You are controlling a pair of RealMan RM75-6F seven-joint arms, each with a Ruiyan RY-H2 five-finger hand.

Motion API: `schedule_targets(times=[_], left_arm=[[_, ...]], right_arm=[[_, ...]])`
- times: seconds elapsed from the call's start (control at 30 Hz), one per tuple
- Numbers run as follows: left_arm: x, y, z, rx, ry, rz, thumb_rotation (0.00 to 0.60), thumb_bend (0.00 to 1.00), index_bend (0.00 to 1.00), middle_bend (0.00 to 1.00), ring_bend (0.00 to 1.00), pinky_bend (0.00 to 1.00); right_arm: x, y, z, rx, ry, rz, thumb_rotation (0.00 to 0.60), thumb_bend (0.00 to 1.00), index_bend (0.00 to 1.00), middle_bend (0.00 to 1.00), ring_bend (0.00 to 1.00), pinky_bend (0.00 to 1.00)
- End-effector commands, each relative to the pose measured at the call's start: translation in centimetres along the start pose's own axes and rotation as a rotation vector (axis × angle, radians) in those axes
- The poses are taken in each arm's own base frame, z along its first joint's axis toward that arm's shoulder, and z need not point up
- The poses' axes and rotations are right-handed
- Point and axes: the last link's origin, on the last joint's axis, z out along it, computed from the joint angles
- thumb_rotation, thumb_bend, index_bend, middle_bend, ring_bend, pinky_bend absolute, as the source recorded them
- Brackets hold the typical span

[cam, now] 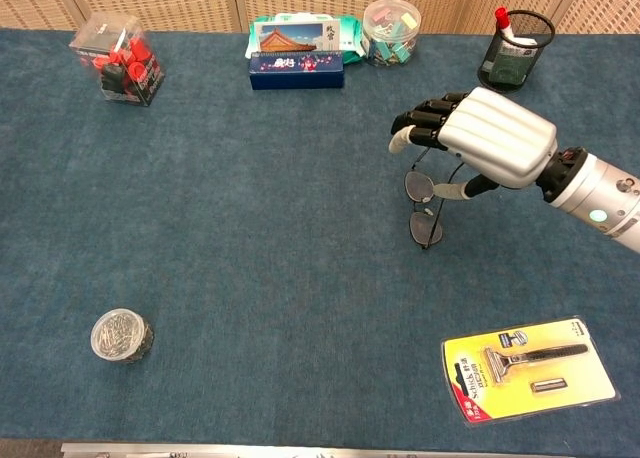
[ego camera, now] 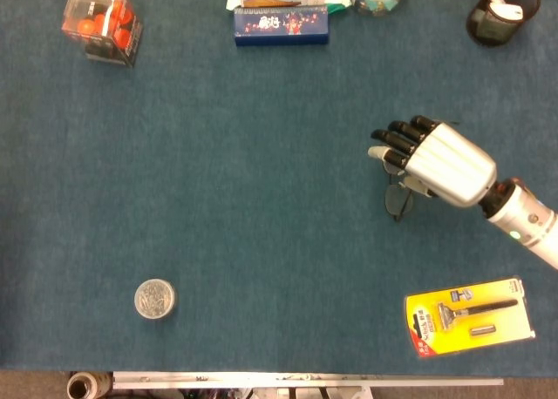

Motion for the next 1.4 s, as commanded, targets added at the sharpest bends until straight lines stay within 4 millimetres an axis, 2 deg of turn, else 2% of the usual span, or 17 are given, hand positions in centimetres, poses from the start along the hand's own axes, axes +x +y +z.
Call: schedule_targets(times=[0.03, 0.4, 0.97, 1.13, 1.4], left_arm=[[0.0, 0.0, 0.0, 0.0, 0.001, 0.0, 0.6, 0.21, 0.54, 0.47, 0.52, 0.62], [0.2, -0.2, -0.1, 0.001, 0.006, -0.005, 0.6, 0.21, 0.54, 0.47, 0.52, 0.62], [0.5, -0.4, -0.3, 0.008, 0.009, -0.01, 0.6, 0.21, 0.54, 0.47, 0.52, 0.62], [0.5, -0.4, -0.2, 0.011, 0.009, -0.009, 0.6, 0.21, 0.54, 0.47, 0.52, 0.62], [0.4, -0.4, -0.3, 0.011, 0.008, -0.003, 0.6, 0.21, 0.54, 0.47, 0.52, 0.62]], right_arm=[[-0.7, 0.2, 0.6, -0.008, -0.01, 0.012, 0.6, 0.05, 0.34, 0.31, 0.3, 0.44], [-2.4, 0.3, 2.2, -0.016, -0.038, 0.029, 0.6, 0.05, 0.34, 0.31, 0.3, 0.44], [-3.9, 0.5, 2.6, -0.028, -0.078, 0.034, 0.6, 0.05, 0.34, 0.31, 0.3, 0.44], [-3.1, 0.5, 2.5, -0.022, -0.034, 0.044, 0.6, 0.05, 0.34, 0.31, 0.3, 0.44], [0.8, 0.7, 2.3, 0.004, 0.115, 0.062, 0.6, 0.05, 0.34, 0.31, 0.3, 0.44]])
